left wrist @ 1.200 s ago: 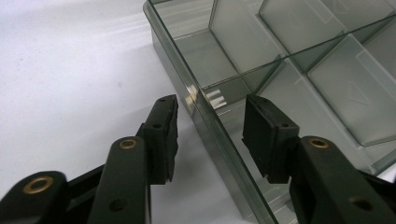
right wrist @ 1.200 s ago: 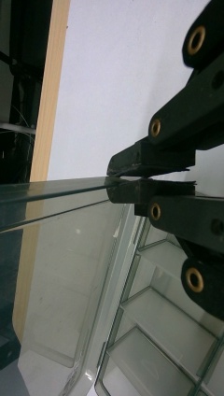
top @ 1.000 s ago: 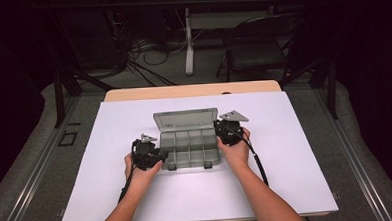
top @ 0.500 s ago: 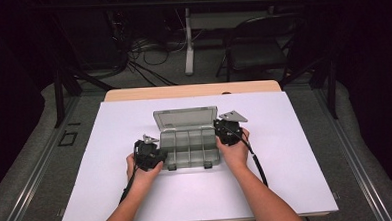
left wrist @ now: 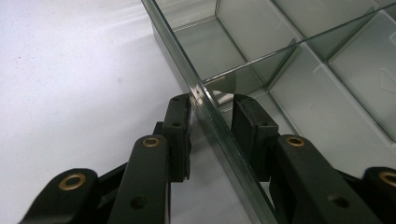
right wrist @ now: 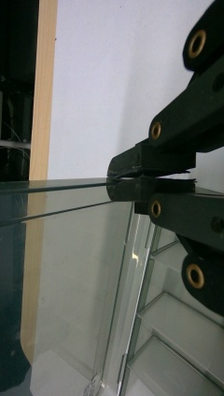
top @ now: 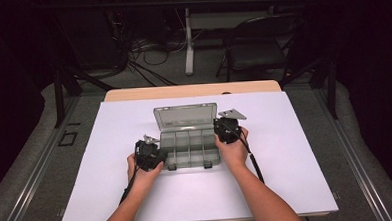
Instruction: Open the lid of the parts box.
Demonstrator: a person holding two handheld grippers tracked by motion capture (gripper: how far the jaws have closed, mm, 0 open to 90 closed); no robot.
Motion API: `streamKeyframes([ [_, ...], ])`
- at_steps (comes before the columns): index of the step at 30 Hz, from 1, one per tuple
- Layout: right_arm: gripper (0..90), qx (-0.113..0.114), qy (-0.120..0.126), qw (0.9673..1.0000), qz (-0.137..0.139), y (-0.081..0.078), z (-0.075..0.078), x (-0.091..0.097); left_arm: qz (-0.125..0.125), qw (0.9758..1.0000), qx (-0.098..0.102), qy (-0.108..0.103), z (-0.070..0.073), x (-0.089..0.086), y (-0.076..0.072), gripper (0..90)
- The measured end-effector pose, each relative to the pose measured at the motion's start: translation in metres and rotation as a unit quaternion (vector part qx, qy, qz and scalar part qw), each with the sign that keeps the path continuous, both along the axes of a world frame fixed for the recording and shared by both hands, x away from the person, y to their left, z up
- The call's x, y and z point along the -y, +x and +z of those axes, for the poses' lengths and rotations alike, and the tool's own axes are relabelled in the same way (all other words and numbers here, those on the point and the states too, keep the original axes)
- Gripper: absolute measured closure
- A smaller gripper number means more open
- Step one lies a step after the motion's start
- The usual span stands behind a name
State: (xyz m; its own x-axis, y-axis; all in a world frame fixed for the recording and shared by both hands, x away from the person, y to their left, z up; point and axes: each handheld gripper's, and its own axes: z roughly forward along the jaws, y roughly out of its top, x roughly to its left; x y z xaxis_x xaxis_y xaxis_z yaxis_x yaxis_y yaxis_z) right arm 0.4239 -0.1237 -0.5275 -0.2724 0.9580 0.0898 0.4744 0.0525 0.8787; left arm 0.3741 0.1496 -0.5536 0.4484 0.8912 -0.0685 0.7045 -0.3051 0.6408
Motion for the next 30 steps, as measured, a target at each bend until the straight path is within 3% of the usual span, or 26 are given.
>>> streamKeyframes([
  [21, 88.2, -0.059, 0.004, 0.9981, -0.015, 0.023, 0.01, -0.002, -0.001, 1.0, 0.0, -0.001, 0.0, 0.0, 0.001, 68.3],
  [30, 88.3, -0.069, 0.006, 0.9974, -0.019, 0.029, 0.01, -0.003, 0.002, 1.0, 0.001, -0.005, -0.001, -0.001, 0.001, 68.4],
])
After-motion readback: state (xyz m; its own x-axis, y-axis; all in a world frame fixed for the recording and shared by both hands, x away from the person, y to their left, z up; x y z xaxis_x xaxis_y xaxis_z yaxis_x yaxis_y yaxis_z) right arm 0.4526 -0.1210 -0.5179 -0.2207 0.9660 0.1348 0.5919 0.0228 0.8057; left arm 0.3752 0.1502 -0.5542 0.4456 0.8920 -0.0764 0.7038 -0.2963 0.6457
